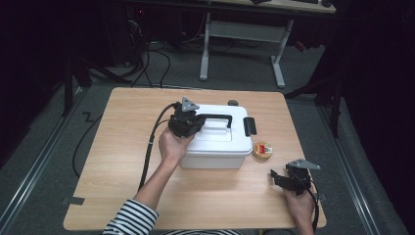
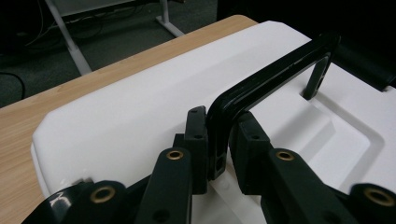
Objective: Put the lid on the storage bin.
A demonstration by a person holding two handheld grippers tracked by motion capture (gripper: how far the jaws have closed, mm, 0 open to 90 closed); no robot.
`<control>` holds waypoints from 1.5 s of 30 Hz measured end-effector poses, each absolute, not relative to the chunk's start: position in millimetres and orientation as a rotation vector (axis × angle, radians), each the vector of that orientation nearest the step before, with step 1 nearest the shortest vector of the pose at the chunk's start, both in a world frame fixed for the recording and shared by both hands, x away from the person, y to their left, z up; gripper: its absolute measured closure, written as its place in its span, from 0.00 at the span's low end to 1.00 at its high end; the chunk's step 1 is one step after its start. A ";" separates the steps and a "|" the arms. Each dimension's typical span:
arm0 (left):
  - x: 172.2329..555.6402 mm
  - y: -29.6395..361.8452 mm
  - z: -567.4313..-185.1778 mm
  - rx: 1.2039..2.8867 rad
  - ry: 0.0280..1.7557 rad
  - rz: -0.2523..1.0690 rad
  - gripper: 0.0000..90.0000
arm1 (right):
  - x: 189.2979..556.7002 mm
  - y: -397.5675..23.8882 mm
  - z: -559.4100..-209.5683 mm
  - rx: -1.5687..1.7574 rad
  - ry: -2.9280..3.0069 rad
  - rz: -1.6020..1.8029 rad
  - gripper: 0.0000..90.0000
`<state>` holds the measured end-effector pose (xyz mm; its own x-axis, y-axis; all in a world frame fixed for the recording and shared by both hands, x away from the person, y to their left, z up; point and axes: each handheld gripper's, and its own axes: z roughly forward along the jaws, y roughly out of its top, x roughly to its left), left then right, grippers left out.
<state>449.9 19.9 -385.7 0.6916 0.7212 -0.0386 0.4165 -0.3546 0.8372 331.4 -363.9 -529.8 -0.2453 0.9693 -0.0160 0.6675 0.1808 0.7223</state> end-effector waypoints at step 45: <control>447.5 31.1 -369.9 1.973 0.771 0.363 0.89 | 331.4 -363.8 -529.8 1.535 1.983 0.834 0.34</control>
